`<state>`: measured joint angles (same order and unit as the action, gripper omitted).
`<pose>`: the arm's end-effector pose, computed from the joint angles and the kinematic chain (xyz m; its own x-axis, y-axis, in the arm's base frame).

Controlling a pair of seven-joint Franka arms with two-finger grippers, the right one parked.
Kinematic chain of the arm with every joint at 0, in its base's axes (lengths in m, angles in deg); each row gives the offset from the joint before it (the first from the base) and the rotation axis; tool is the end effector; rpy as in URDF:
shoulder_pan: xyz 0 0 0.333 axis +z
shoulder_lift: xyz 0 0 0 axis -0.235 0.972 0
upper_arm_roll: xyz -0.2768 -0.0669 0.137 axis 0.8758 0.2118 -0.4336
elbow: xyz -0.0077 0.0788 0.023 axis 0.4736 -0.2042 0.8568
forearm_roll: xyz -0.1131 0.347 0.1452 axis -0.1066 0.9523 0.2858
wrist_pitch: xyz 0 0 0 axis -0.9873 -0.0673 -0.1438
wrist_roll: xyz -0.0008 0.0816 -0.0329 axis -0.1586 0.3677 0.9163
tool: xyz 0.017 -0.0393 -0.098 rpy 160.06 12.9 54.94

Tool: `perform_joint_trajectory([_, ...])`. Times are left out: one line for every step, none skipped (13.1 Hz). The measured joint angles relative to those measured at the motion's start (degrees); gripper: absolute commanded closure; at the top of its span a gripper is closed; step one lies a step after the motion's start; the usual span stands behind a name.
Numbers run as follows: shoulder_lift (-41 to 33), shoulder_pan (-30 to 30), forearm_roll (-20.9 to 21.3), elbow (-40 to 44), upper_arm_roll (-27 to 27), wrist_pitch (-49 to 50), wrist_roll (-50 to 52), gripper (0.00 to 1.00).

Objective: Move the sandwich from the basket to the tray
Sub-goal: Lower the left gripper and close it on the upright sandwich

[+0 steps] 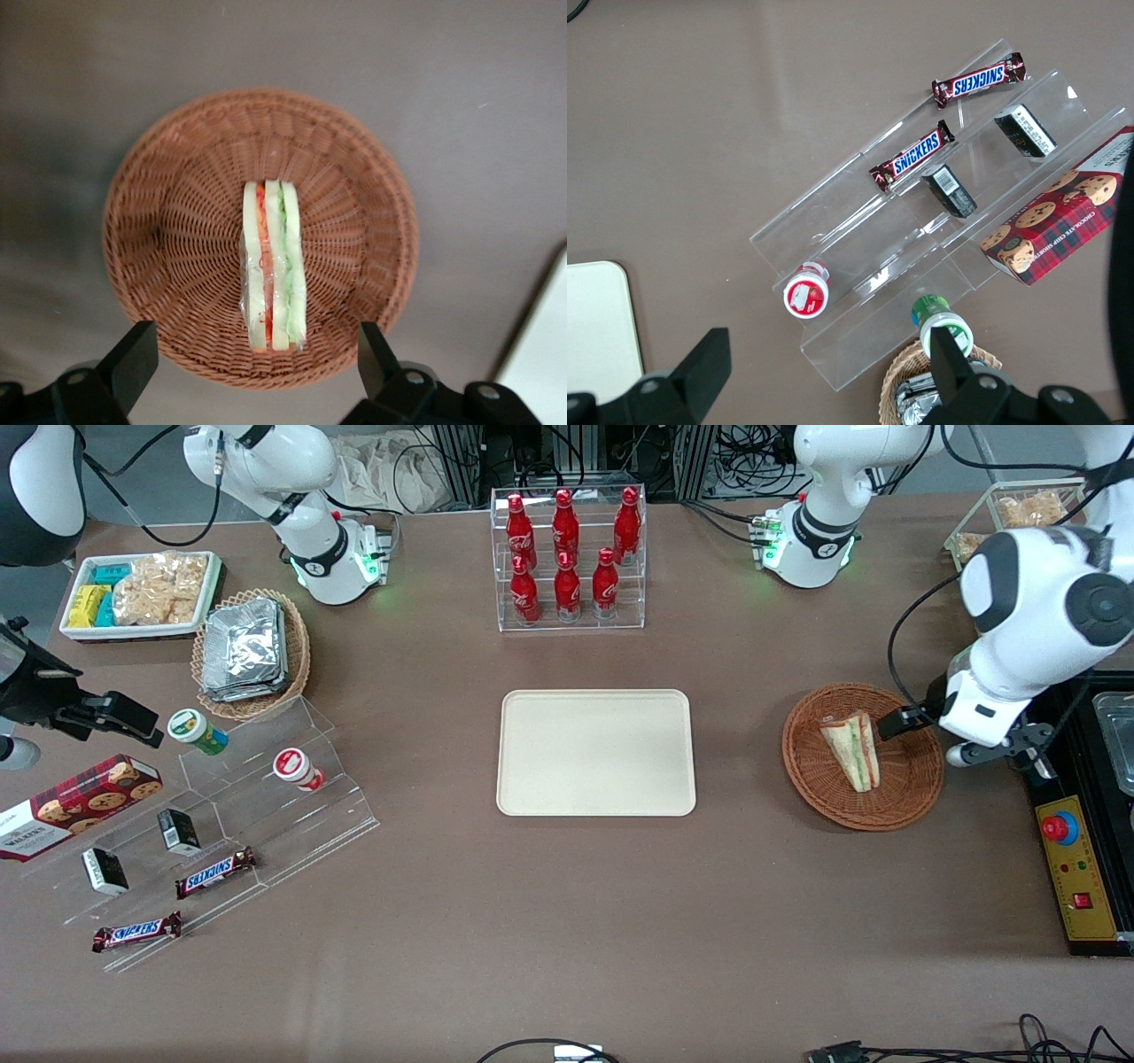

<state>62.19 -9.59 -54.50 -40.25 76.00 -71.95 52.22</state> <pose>0.5062 -0.0002 0.3719 0.9538 0.2922 -0.0694 0.2910 -0.9563 -0.0279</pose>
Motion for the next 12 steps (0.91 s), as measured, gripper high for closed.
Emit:
perform_joint_trajectory([0.4,0.0,0.0,-1.9,0.0,-1.9,1.1,0.0])
perform_joint_trajectory([0.7,-0.1,0.0,-3.4,0.1,-3.8,2.2,0.0])
perform_joint_trajectory([1.1,-0.1,0.0,-4.8,0.1,-6.0,3.1,0.0])
perform_joint_trajectory([1.3,-0.1,0.0,-6.4,0.1,-8.4,3.8,0.0])
perform_joint_trajectory([1.7,-0.1,0.0,-7.9,0.1,-10.5,4.1,0.0])
perform_joint_trajectory([2.3,-0.1,-0.1,-9.0,0.1,-12.1,4.3,0.0])
perform_joint_trajectory([2.9,-0.1,-0.1,-9.7,0.1,-13.1,4.4,0.0])
perform_joint_trajectory([3.7,-0.1,-0.1,-10.1,0.1,-14.0,4.5,0.0])
perform_joint_trajectory([4.7,-0.1,-0.1,-10.4,0.1,-15.4,4.8,0.0])
perform_joint_trajectory([5.8,-0.1,-0.1,-11.0,0.1,-17.3,5.0,0.0])
perform_joint_trajectory([7.0,-0.1,-0.2,-11.6,0.1,-18.6,5.3,0.0])
perform_joint_trajectory([8.0,-0.1,-0.2,-11.9,0.1,-19.2,5.9,0.0])
